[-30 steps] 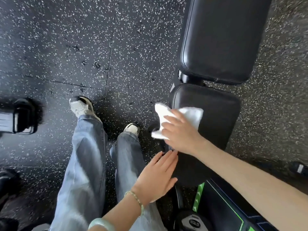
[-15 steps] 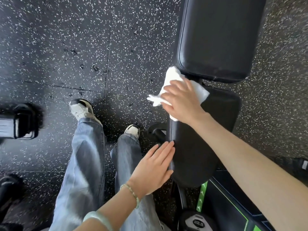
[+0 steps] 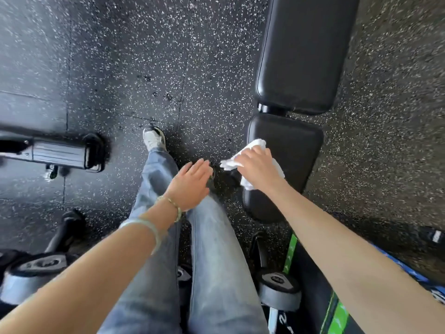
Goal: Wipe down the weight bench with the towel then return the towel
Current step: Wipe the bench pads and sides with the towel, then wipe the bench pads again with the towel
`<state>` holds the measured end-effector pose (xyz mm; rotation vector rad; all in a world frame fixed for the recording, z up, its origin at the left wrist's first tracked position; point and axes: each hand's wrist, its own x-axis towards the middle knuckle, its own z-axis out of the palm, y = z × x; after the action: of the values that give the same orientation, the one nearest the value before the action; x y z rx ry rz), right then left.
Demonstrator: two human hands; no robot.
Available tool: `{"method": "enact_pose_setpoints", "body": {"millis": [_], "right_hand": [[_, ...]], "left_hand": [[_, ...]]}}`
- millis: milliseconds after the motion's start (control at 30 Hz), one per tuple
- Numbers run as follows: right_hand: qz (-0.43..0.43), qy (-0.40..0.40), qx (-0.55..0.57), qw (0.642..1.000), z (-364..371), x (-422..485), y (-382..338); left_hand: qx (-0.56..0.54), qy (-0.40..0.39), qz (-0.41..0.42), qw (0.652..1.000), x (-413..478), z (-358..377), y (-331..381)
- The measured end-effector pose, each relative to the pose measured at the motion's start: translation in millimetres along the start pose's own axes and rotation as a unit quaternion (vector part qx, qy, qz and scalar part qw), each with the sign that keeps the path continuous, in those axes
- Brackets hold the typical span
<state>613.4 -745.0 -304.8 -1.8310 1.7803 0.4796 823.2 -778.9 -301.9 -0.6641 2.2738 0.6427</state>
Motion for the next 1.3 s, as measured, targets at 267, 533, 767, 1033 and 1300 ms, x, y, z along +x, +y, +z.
{"method": "enact_pose_setpoints", "body": {"millis": [267,533,767,1033,1300], "right_hand": [[0.058,0.236,0.136,0.96,-188,-49,-30],[0.083,0.427,0.202,0.878,-351,-80,-59],[0.056,0.493,0.198,0.845,-423,-65,-87],[0.049,0.531,0.209,0.82,-490,-4,-115],[0.068,0.535,0.211,0.815,-547,55,-118]], "left_hand": [[-0.15,0.273,-0.111,0.944,-99,-161,-24],[-0.076,0.45,-0.128,0.881,-174,-299,-46],[-0.032,0.513,-0.141,0.846,-209,-372,-86],[0.024,0.528,-0.126,0.84,-213,-442,-153],[0.062,0.544,-0.139,0.825,-195,-507,-214]]}}
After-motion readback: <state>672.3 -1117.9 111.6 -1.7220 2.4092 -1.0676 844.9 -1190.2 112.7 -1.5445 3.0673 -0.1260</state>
